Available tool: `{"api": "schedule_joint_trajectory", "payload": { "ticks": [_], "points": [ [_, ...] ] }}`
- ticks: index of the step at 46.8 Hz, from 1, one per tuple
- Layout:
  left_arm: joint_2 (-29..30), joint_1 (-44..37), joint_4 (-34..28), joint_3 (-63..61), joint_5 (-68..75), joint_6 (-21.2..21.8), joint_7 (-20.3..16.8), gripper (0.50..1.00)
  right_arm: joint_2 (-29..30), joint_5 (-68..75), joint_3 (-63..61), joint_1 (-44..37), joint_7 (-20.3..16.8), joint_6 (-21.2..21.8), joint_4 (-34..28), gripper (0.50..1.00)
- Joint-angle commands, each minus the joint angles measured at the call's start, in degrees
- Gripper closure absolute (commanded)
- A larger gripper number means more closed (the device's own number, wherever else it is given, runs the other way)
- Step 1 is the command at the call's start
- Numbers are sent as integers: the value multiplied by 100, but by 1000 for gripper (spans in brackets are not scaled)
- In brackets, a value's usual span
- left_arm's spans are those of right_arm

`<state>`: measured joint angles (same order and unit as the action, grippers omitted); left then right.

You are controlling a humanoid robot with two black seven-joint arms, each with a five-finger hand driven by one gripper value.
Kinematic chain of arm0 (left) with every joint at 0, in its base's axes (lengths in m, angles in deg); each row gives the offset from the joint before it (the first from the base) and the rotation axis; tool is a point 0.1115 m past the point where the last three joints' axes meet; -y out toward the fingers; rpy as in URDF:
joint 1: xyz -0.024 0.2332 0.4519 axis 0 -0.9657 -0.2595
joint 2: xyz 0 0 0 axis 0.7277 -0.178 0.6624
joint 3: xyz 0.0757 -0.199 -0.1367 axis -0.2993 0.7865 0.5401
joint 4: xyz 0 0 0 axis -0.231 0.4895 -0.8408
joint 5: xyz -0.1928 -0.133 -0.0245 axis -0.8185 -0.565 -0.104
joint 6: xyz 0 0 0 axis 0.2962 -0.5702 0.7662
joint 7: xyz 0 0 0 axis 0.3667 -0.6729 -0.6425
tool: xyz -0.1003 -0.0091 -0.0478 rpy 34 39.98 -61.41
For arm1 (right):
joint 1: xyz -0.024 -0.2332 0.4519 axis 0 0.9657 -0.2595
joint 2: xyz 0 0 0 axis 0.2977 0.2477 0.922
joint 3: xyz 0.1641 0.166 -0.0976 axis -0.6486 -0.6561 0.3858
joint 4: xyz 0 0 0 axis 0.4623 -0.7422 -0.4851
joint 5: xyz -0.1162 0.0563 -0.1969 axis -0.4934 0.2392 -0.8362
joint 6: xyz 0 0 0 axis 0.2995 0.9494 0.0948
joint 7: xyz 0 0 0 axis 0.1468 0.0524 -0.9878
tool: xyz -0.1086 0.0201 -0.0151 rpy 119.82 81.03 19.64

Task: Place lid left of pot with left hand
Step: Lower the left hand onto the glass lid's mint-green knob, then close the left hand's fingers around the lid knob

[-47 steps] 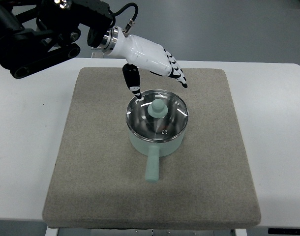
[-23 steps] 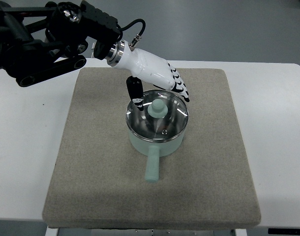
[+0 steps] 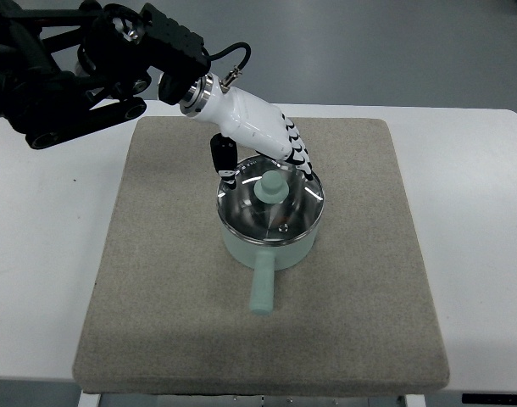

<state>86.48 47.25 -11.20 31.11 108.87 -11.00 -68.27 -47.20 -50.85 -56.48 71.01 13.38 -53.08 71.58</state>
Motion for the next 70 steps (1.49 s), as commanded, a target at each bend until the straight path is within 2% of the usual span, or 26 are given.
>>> {"api": "schedule_joint_trajectory", "payload": {
  "ticks": [1,32,43,55,58,62,68,70],
  "points": [
    [-11,23,8,9,5,-42,0,506,0,0,0,0,0,0,-8,579],
    [-170,-12,-27,71,-12,-33,0,516,0,0,0,0,0,0,-8,576],
    [-214,-21,-80,80,-3,2,0,564,0,-8,0,0,0,0,1,576],
    [-222,-39,-80,80,-3,20,0,568,0,0,0,0,0,0,1,576],
    [-222,-65,-88,89,5,20,0,596,0,0,0,0,0,0,1,577],
    [-222,-74,-88,89,5,20,0,606,0,0,0,0,0,0,1,576],
    [-222,-100,-97,97,-3,37,0,688,0,0,0,0,0,0,-8,577],
    [-231,-100,-132,97,-12,46,0,688,0,0,0,0,0,0,1,579]
  ]
}}
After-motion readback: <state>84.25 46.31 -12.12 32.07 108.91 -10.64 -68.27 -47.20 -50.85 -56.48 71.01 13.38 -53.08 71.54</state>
